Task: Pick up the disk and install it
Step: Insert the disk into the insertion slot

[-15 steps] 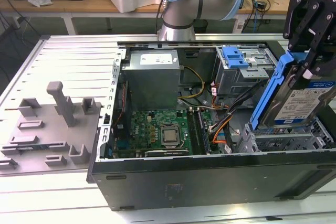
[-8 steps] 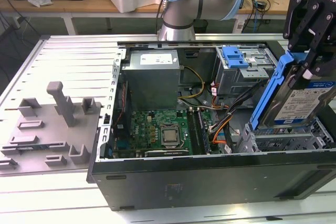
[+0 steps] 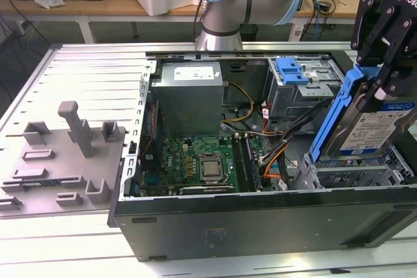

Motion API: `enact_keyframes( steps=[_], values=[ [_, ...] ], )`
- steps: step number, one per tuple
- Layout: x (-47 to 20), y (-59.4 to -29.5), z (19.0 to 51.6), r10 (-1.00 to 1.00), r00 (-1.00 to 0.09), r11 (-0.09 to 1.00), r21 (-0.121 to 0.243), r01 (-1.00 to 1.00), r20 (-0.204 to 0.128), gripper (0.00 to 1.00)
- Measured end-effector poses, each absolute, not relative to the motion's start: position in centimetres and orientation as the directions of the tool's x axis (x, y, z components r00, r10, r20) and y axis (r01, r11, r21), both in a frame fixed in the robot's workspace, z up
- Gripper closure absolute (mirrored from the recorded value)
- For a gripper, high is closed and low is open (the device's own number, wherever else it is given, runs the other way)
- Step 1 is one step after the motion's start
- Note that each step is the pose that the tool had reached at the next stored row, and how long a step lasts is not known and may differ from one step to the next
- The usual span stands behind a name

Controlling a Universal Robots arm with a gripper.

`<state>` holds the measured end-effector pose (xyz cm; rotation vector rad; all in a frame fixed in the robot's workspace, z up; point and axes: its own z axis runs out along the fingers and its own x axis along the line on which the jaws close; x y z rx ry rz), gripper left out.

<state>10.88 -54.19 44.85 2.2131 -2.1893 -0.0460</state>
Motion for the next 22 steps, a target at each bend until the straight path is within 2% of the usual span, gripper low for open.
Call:
enact_keyframes(
  steps=[22],
  values=[
    [10.89,-54.19,44.39,-1.000,0.000,0.000,0.041,-0.999,-0.001,0.63]
  ],
)
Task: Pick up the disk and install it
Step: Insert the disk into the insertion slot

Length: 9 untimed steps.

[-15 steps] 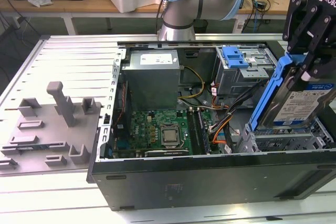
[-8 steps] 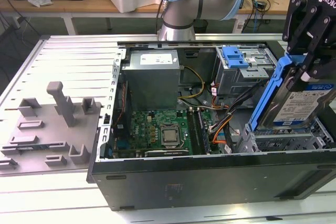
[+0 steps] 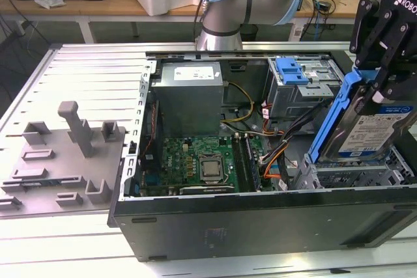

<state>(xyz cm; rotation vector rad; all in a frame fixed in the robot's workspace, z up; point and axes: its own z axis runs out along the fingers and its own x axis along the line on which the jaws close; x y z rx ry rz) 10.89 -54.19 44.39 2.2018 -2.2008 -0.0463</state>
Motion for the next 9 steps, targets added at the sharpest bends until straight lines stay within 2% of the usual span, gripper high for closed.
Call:
enact_keyframes(
  steps=[9],
  values=[
    [10.95,-54.19,44.18,-1.000,0.000,0.000,0.041,-0.999,-0.001,0.63]
  ],
)
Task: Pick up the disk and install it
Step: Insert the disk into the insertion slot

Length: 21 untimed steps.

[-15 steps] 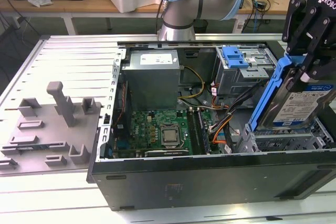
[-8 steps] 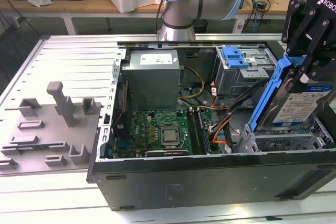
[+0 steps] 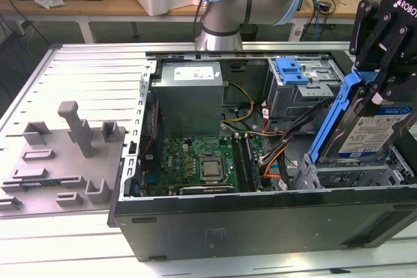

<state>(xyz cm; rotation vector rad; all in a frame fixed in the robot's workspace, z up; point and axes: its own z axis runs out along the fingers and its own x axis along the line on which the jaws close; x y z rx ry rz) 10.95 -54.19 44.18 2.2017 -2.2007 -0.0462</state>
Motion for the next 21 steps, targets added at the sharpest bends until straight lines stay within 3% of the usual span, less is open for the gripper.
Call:
enact_keyframes(
  steps=[21],
  values=[
    [10.95,-54.19,43.24,-1.000,0.000,-0.001,0.041,-0.999,-0.001,0.63]
  ],
)
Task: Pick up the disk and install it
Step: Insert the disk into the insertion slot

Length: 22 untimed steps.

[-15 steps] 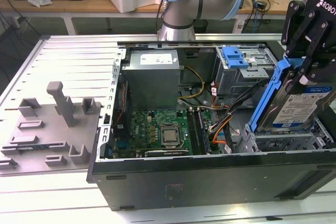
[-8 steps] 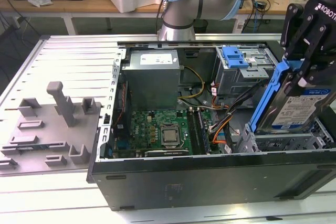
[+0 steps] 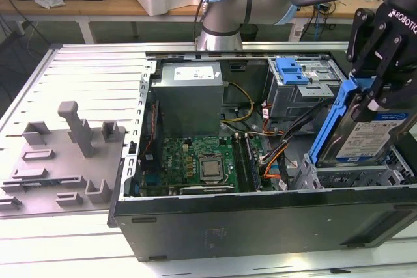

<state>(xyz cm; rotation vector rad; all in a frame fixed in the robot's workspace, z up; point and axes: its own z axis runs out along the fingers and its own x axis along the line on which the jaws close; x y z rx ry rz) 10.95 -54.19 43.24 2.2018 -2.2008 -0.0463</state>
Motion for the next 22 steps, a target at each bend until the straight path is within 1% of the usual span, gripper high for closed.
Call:
enact_keyframes(
  steps=[22],
  values=[
    [10.95,-54.19,42.29,-1.000,0.000,-0.001,0.041,-0.999,-0.001,0.63]
  ],
)
